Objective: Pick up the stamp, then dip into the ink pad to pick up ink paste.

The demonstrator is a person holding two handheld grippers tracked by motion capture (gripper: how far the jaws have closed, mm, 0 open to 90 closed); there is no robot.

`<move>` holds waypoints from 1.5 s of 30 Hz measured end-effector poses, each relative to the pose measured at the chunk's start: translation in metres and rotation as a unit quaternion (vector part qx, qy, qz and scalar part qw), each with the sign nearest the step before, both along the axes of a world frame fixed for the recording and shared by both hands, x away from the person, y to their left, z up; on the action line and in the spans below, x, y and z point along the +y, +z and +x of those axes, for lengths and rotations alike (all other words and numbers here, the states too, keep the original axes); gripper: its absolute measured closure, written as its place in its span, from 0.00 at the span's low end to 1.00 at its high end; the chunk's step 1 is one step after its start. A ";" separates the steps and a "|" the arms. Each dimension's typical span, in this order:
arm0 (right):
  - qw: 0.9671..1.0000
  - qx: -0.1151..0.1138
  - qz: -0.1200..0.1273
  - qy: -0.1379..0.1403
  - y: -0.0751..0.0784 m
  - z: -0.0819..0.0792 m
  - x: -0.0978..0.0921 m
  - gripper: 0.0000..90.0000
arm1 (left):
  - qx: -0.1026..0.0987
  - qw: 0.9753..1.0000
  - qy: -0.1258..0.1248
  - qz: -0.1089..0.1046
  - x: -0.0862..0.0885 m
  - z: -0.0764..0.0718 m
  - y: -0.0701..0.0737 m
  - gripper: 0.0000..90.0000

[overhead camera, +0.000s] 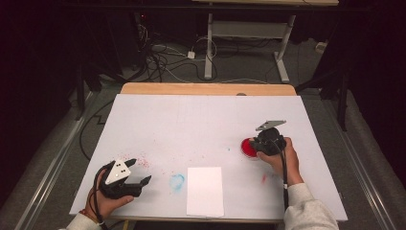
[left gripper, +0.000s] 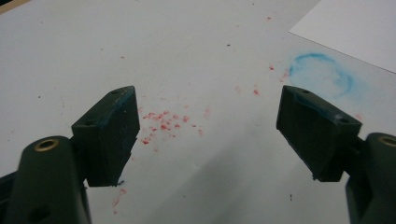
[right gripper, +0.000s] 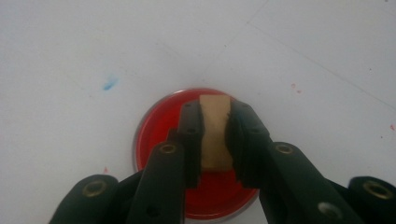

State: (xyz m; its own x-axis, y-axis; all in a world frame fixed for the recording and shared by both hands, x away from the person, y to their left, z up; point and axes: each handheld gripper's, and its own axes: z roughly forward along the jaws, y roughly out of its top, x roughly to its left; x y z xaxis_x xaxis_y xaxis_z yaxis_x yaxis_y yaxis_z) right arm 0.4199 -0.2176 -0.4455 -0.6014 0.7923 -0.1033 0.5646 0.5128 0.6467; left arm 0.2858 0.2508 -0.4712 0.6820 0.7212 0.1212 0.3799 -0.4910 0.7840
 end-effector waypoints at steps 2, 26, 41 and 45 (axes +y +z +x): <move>1.000 -0.008 0.003 0.003 0.004 -0.003 0.000 0.85 | 0.000 1.000 -0.001 0.000 0.000 0.000 0.000 0.23; 0.995 -0.084 0.039 0.037 0.055 -0.040 -0.008 0.85 | -0.018 1.000 -0.001 -0.002 0.005 0.001 0.000 0.24; 0.993 -0.103 0.041 0.039 0.071 -0.052 -0.014 0.85 | -0.008 1.000 -0.003 0.002 0.004 0.002 -0.003 0.23; 0.992 -0.109 0.045 0.037 0.074 -0.053 -0.015 0.84 | -0.003 1.000 0.003 0.000 0.007 0.000 -0.003 0.23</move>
